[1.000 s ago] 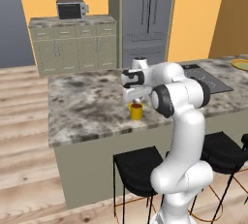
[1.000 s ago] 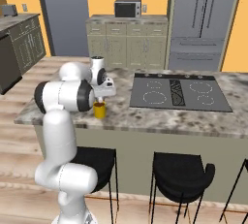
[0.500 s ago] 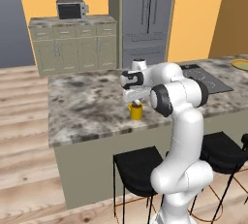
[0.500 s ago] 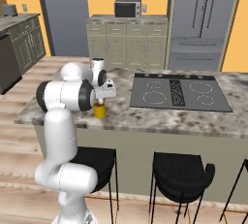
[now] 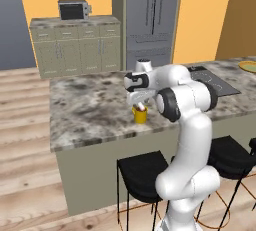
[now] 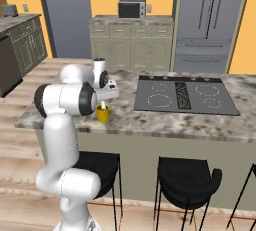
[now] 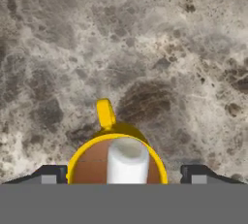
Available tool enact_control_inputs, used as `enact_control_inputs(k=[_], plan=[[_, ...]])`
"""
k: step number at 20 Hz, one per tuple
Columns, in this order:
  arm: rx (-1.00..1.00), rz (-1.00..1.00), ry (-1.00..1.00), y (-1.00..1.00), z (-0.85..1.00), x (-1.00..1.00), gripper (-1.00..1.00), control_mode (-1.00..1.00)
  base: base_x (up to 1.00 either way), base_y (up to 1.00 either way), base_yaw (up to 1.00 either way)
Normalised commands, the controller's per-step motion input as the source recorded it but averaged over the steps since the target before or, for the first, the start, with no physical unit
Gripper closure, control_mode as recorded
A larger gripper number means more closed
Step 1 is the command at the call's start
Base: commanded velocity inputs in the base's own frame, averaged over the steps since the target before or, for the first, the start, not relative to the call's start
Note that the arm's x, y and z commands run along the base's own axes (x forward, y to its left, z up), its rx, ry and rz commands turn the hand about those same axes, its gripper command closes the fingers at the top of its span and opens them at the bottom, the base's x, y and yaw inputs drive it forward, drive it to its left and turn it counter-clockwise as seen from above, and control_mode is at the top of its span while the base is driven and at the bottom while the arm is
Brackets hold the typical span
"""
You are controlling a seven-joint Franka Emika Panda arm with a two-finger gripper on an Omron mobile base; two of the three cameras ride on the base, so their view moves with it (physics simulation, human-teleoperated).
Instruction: Pick up the marshmallow and place it in the cup of hot chocolate on the dining counter.
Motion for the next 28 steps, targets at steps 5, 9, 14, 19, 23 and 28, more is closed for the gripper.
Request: enact_control_inputs(k=[5,9,14,19,23,28], plan=[[0.0,0.07,-0.26,0.03,0.51,-0.37,-1.0,-1.0,0.0,0.0,0.0],[0.0,0.05,-0.32,0.0,0.68,-0.58,-1.0,-1.0,0.0,0.0,0.0],[0.0,0.04,-0.33,0.0,0.57,-0.65,-1.0,-1.0,0.0,0.0,0.0],[0.08,0.05,-0.31,-0.03,0.47,-0.69,-1.0,-1.0,0.0,0.0,0.0],[0.11,0.04,-0.18,-0.05,0.63,-0.62,-1.0,-1.0,0.0,0.0,0.0],[0.1,0.02,-0.04,-0.12,0.67,-0.38,-1.0,-1.0,0.0,0.0,0.0]])
